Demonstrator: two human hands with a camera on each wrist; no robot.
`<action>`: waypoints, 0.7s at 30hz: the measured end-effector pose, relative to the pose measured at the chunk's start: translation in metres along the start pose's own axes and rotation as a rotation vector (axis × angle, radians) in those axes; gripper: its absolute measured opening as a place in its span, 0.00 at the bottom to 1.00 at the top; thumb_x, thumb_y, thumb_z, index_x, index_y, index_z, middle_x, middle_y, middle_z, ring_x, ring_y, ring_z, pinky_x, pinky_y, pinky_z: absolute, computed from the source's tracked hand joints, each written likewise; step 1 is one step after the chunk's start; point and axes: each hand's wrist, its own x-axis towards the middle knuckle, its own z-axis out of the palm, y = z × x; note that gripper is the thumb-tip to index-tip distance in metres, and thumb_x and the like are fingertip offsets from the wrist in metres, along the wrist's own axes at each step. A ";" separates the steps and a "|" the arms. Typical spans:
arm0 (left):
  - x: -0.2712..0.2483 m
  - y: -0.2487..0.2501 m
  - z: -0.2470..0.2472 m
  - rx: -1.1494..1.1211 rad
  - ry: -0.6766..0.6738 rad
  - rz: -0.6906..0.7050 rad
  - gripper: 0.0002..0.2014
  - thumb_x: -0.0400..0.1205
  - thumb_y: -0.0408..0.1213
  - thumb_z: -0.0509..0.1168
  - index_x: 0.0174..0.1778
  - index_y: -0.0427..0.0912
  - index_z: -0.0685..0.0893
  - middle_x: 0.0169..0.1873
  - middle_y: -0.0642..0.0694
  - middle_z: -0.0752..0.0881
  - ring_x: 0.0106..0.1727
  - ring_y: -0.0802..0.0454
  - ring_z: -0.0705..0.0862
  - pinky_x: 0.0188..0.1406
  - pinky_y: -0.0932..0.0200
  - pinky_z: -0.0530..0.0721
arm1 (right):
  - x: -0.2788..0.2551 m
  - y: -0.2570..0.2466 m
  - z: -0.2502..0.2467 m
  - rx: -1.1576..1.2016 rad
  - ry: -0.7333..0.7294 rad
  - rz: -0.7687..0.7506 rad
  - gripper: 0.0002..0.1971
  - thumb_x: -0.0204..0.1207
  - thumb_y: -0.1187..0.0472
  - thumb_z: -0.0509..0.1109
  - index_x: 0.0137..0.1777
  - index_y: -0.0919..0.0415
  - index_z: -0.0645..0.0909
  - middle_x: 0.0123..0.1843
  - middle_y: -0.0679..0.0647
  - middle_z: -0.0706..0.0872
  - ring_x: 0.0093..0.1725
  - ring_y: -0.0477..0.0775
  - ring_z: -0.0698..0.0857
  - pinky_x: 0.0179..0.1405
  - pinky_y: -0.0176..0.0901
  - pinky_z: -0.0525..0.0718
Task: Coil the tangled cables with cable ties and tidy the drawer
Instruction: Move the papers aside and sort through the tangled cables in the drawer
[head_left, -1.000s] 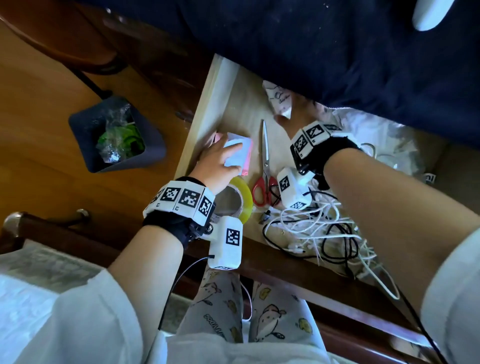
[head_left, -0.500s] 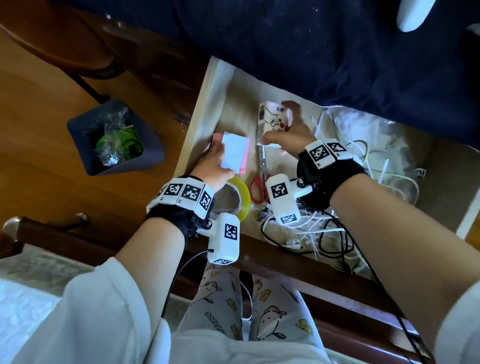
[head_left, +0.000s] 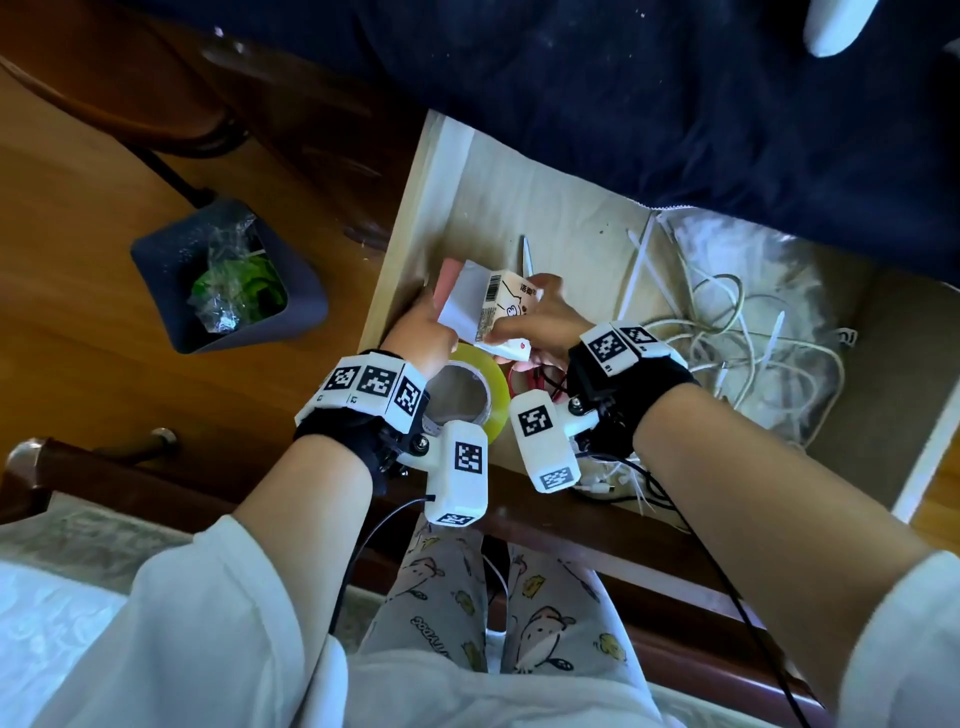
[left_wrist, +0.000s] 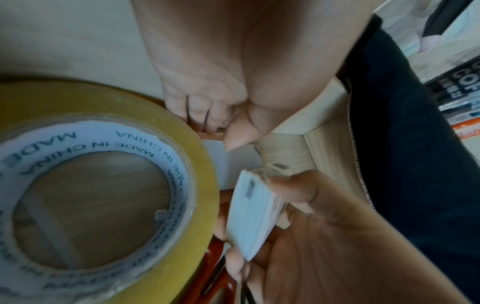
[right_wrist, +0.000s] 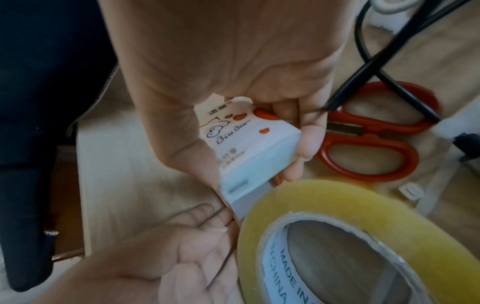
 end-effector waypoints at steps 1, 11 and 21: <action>-0.002 0.001 -0.001 -0.016 0.006 0.009 0.34 0.73 0.24 0.60 0.78 0.41 0.66 0.69 0.35 0.77 0.69 0.35 0.76 0.69 0.46 0.76 | 0.000 0.001 0.000 0.015 0.004 0.003 0.32 0.68 0.74 0.72 0.59 0.52 0.54 0.41 0.58 0.75 0.29 0.58 0.80 0.26 0.45 0.73; -0.014 -0.002 0.001 -0.022 0.015 0.132 0.28 0.80 0.19 0.56 0.77 0.41 0.70 0.72 0.37 0.75 0.70 0.41 0.76 0.73 0.48 0.72 | -0.007 0.008 -0.001 0.103 0.049 -0.050 0.34 0.65 0.73 0.76 0.58 0.49 0.58 0.48 0.54 0.76 0.42 0.59 0.82 0.26 0.44 0.80; -0.018 -0.008 0.017 0.373 -0.060 0.183 0.18 0.79 0.29 0.61 0.57 0.56 0.85 0.68 0.52 0.81 0.68 0.50 0.78 0.69 0.59 0.73 | -0.069 0.052 -0.037 0.259 -0.004 -0.021 0.31 0.66 0.75 0.75 0.61 0.52 0.64 0.56 0.56 0.81 0.48 0.58 0.85 0.29 0.51 0.89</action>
